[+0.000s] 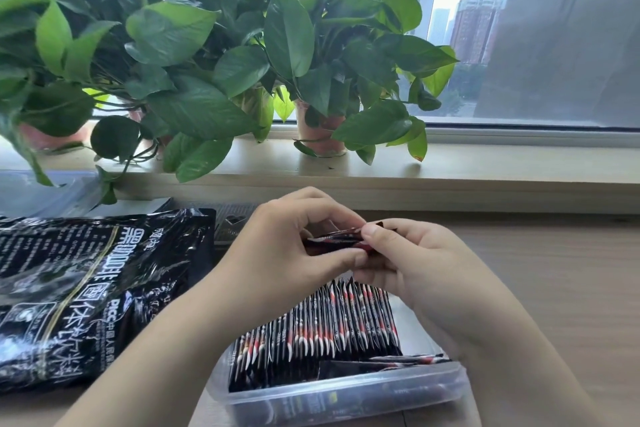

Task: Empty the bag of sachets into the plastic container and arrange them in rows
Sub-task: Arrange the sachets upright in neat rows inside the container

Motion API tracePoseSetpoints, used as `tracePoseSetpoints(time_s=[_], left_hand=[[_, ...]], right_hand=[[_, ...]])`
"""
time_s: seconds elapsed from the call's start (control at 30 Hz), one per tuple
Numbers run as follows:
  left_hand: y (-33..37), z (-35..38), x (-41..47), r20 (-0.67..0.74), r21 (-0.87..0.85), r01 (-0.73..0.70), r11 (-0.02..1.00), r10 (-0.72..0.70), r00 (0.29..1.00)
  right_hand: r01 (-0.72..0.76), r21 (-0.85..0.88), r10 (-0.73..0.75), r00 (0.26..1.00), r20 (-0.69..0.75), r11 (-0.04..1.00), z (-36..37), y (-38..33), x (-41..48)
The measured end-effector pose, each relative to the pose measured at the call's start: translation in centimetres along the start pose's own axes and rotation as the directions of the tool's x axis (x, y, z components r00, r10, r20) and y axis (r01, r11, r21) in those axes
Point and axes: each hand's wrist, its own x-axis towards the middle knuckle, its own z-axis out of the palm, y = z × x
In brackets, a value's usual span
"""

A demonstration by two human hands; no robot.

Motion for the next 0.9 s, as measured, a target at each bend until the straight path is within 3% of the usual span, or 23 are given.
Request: tracePoseSetpoints(time_s=[0.13, 0.23, 0.4, 0.6, 0.7, 0.9], left_hand=[[-0.3, 0.0, 0.0, -0.012, -0.010, 0.022, 1.000, -0.022, 1.000], [-0.3, 0.0, 0.0, -0.014, -0.068, 0.134, 0.989, -0.135, 0.991], [0.1, 0.3, 0.2, 0.093, -0.311, 0.298, 0.902, -0.283, 0.955], [-0.4, 0.2, 0.2, 0.007, -0.194, 0.205, 0.959, -0.207, 0.978], [-0.7, 0.5, 0.2, 0.054, -0.129, 0.183, 0.975, -0.177, 0.983], [-0.6, 0.9, 0.0, 0.090, -0.244, 0.189, 0.951, -0.172, 0.981]], right_hand=[[-0.010, 0.110, 0.014, 0.999, -0.032, 0.994, -0.5, -0.6, -0.1], [0.011, 0.114, -0.004, 0.998, -0.058, 0.993, -0.8, -0.7, -0.1], [0.060, 0.077, -0.054, 0.995, -0.079, 0.995, -0.9, -0.8, -0.1], [0.069, 0.050, -0.064, 0.993, -0.102, 0.996, -0.5, -0.7, -0.2], [0.113, -0.038, -0.118, 0.975, -0.188, 0.993, 0.3, -0.2, -0.2], [0.145, -0.101, -0.164, 0.961, -0.222, 0.984, 1.5, 0.4, -0.2]])
